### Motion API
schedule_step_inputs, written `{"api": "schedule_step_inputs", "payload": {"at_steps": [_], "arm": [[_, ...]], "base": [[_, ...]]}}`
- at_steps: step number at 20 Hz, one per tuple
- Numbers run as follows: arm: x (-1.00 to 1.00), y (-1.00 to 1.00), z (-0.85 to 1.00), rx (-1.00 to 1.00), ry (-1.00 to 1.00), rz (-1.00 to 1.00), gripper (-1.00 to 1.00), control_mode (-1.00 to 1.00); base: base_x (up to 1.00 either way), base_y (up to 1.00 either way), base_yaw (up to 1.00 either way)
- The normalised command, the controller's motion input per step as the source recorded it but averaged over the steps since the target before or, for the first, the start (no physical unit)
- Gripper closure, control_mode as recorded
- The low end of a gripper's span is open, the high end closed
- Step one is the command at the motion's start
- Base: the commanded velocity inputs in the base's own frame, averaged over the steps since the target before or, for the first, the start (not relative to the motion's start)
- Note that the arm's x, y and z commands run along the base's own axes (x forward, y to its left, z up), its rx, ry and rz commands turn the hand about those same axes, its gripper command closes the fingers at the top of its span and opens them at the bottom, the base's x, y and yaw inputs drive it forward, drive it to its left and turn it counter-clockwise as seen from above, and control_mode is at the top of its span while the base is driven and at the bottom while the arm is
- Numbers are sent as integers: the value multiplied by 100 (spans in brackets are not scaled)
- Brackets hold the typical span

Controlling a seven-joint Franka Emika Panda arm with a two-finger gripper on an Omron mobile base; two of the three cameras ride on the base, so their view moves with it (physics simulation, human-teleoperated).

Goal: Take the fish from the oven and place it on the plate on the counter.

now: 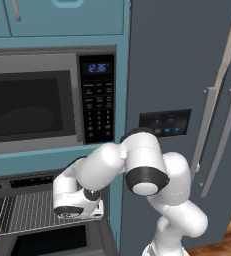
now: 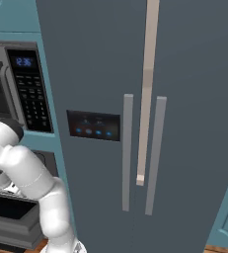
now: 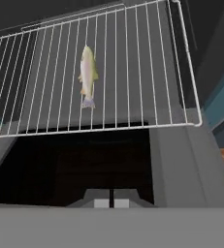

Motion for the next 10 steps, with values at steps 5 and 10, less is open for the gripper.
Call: {"api": "schedule_step_inputs", "payload": {"at_steps": [5, 10], "arm": [[1, 37, 56, -10, -1, -9, -100, -100], [-7, 26, 50, -4, 0, -17, -100, -100]], "base": [[0, 0, 0], [0, 0, 0]]}}
